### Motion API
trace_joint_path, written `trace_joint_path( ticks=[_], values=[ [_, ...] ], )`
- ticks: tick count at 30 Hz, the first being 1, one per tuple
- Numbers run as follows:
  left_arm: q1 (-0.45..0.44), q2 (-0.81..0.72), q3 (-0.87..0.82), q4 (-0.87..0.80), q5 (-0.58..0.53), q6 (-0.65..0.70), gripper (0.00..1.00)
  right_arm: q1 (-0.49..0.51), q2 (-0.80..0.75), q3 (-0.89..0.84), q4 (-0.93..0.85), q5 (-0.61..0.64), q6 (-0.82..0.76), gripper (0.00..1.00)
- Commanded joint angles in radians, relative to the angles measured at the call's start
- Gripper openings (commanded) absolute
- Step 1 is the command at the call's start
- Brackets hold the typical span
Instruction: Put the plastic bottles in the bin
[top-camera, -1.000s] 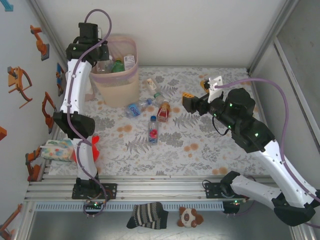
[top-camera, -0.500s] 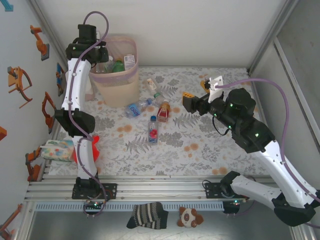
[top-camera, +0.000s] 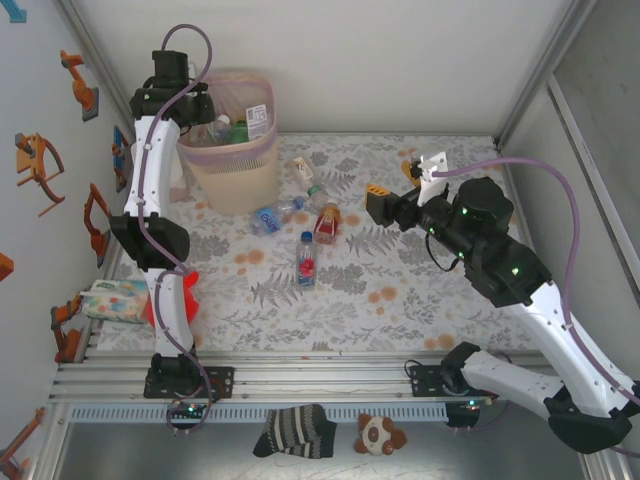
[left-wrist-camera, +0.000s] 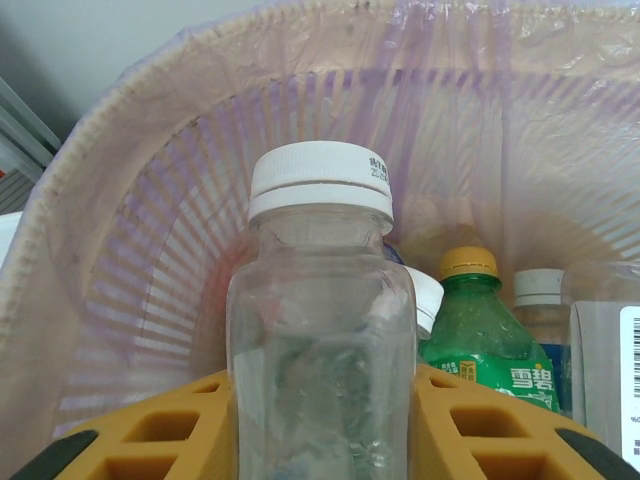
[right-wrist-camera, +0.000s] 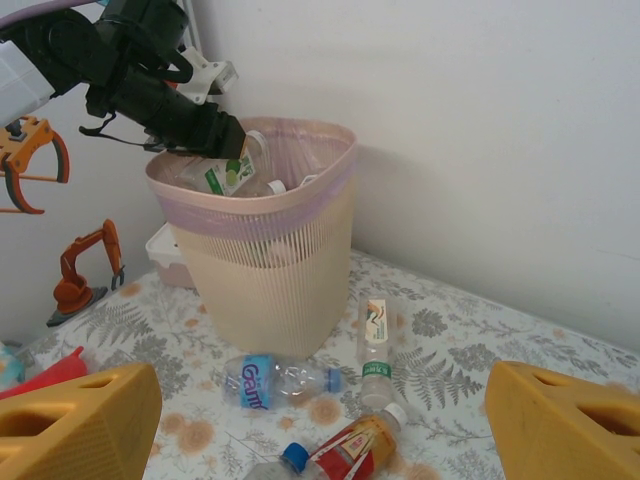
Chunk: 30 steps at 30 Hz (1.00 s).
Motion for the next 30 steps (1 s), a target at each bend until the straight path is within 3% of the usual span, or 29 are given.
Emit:
trace_joint_path(
  ticks=[1,9,15,30],
  values=[
    [0.013,0.112,-0.061,-0.155,-0.052,-0.008,0.37,-0.006,-0.01,0.003,0.025,0.012,0.018,0.83],
    [0.008,0.029,-0.043,-0.128,-0.13,-0.001,0.39,-0.006,0.002,0.003,0.028,0.009,0.018,0.83],
    [-0.02,-0.018,-0.016,-0.128,-0.261,0.054,0.39,-0.006,0.01,0.004,0.032,0.003,0.019,0.83],
    [-0.084,0.131,-0.014,-0.146,-0.44,0.156,0.45,-0.006,-0.001,0.002,0.029,0.004,0.022,0.83]
  ],
)
